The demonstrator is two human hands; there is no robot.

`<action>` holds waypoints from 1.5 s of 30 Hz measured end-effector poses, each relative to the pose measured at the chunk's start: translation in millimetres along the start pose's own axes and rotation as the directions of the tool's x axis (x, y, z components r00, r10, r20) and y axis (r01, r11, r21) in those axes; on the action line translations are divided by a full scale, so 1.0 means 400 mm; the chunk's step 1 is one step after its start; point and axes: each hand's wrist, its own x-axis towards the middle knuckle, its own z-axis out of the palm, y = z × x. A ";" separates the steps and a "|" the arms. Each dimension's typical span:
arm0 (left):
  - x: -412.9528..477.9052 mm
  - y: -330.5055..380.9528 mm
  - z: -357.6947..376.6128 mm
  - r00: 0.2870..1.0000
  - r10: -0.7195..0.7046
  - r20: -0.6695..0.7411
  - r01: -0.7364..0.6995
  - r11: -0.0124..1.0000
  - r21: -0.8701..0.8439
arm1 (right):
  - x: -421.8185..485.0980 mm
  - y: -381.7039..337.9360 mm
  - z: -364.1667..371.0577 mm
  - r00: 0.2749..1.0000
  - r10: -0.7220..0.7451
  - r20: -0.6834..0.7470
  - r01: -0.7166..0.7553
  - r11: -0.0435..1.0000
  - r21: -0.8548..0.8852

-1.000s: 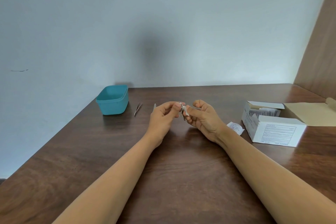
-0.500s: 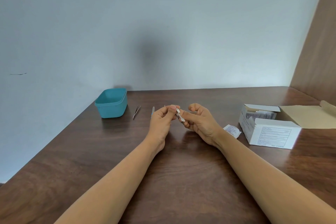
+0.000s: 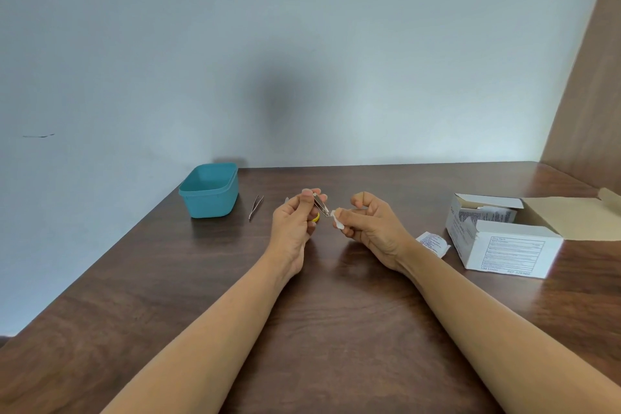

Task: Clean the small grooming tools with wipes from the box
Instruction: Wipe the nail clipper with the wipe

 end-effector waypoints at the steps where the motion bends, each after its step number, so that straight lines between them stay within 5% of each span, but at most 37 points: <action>1: 0.001 0.001 -0.002 1.000 -0.009 0.003 0.009 1.000 -0.016 | 0.001 0.001 -0.001 1.000 -0.001 -0.016 0.001 1.000 0.015; 9: 0.002 -0.001 -0.002 1.000 -0.004 0.028 0.004 1.000 0.011 | 0.007 0.005 -0.002 0.988 -0.033 -0.153 0.043 0.997 0.067; 16: -0.001 -0.002 -0.003 0.998 -0.002 0.071 -0.003 0.998 0.060 | -0.003 -0.001 0.009 0.999 -0.031 -0.040 0.028 0.997 -0.069; 45: -0.001 -0.015 -0.009 0.979 0.068 0.190 -0.103 0.978 0.183 | -0.004 -0.006 -0.005 0.996 0.019 0.082 -0.022 0.999 0.043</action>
